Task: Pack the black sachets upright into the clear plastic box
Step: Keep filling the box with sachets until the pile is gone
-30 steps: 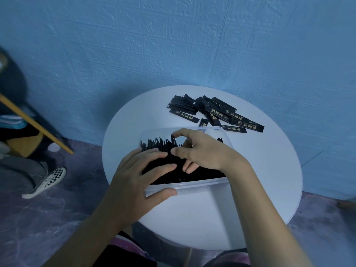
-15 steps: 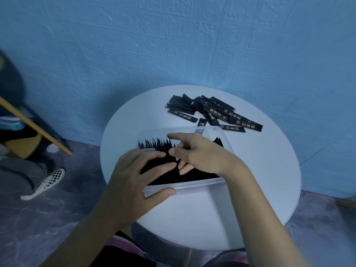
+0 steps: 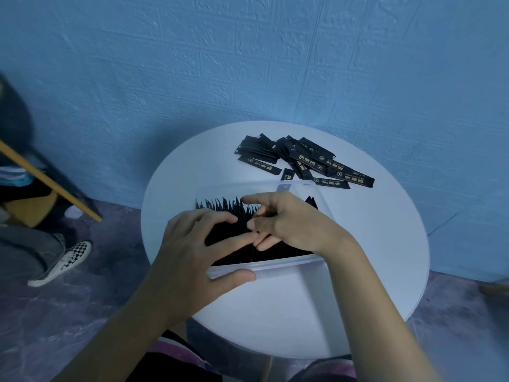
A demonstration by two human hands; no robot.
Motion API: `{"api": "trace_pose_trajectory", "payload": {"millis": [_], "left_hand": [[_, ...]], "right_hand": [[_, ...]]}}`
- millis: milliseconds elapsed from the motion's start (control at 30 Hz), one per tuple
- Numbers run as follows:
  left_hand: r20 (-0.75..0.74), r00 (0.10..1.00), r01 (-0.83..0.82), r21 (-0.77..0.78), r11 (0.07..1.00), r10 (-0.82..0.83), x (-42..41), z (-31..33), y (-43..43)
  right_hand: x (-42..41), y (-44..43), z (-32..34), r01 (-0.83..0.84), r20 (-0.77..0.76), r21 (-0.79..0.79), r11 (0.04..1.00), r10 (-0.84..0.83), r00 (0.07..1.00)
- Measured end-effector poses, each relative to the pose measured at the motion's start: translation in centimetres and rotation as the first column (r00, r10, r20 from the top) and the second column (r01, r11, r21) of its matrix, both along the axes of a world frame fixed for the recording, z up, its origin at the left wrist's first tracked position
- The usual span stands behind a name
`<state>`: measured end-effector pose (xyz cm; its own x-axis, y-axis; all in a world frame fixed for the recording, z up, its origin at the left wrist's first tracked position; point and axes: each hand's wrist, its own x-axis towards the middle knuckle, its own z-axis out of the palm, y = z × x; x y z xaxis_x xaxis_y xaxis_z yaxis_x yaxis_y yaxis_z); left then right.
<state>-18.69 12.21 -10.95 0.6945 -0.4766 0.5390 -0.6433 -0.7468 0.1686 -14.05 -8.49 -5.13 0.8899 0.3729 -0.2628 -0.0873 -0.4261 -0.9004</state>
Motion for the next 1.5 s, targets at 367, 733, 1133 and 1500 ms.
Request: {"api": "trace_pose_trajectory", "payload": {"millis": [367,733,1133,1500], "left_hand": [[-0.030,0.999,-0.015,-0.039,0.999,0.014,-0.1,-0.1,0.5],[-0.045,0.999,-0.017,-0.071,0.997,0.014,-0.2,-0.2,0.7],[-0.058,0.998,-0.013,-0.083,0.996,0.008,-0.3,-0.2,1.6],[-0.068,0.998,-0.008,-0.097,0.995,0.001,-0.4,-0.2,1.7]], "right_hand": [[2.6,-6.3,1.7,0.450,0.308,0.199,0.871,-0.491,0.815],[7.5,-12.0,-6.0,0.514,0.492,-0.586,0.627,-0.229,0.840],[8.2,-11.1,-3.3,0.449,0.315,-0.332,0.830,-0.351,0.882],[10.3,-8.3,-4.1,0.137,0.212,-0.423,0.896,-0.049,0.976]]}}
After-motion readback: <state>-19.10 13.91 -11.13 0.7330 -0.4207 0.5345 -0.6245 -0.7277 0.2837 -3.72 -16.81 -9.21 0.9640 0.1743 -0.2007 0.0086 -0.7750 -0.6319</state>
